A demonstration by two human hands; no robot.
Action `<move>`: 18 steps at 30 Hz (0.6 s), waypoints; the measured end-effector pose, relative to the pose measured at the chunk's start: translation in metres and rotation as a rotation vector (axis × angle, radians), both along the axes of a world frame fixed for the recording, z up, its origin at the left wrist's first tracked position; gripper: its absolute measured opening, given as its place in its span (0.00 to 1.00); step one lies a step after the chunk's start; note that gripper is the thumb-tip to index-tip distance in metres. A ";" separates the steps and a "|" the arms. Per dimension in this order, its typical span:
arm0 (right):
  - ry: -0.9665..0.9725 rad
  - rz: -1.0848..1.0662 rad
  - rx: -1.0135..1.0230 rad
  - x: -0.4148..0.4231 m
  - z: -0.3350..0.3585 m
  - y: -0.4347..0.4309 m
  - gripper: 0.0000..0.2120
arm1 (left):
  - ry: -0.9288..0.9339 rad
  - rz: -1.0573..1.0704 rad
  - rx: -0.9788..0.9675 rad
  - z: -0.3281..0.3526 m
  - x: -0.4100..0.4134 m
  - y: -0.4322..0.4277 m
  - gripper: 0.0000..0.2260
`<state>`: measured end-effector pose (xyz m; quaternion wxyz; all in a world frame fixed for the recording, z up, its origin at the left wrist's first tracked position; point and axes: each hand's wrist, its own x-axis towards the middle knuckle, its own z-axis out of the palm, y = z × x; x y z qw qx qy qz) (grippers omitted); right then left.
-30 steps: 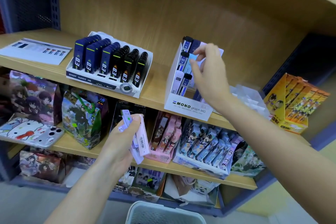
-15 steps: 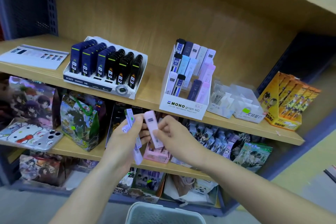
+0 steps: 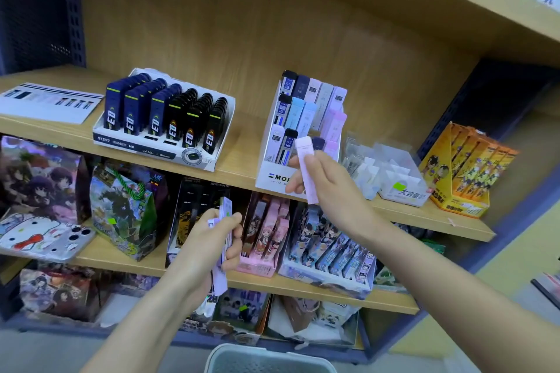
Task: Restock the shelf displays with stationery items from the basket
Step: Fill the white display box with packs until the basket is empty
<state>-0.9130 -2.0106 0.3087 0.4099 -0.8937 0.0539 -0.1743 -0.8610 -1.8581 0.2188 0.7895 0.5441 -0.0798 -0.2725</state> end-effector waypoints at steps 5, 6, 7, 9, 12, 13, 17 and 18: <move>-0.050 -0.072 -0.034 0.008 0.009 -0.016 0.11 | -0.015 0.048 -0.032 0.001 -0.001 -0.001 0.09; -0.078 -0.094 -0.098 0.008 0.013 -0.019 0.11 | -0.035 0.055 -0.019 0.000 -0.001 0.000 0.10; -0.108 -0.121 -0.150 0.008 0.018 -0.023 0.11 | -0.056 0.059 -0.002 0.000 -0.001 0.000 0.10; -0.194 -0.181 -0.166 0.009 0.028 -0.033 0.07 | -0.081 0.054 0.032 -0.001 0.000 0.001 0.11; -0.291 -0.258 -0.160 0.012 0.042 -0.046 0.07 | -0.080 0.047 0.047 -0.001 0.000 0.002 0.12; -0.296 -0.268 -0.182 0.013 0.045 -0.049 0.07 | -0.077 0.050 0.045 -0.001 0.000 0.001 0.13; -0.238 -0.219 -0.265 0.022 0.050 -0.054 0.05 | -0.041 0.077 0.033 -0.001 0.000 -0.001 0.13; -0.214 -0.200 -0.306 0.025 0.050 -0.053 0.07 | -0.031 0.080 0.034 -0.001 0.000 0.000 0.13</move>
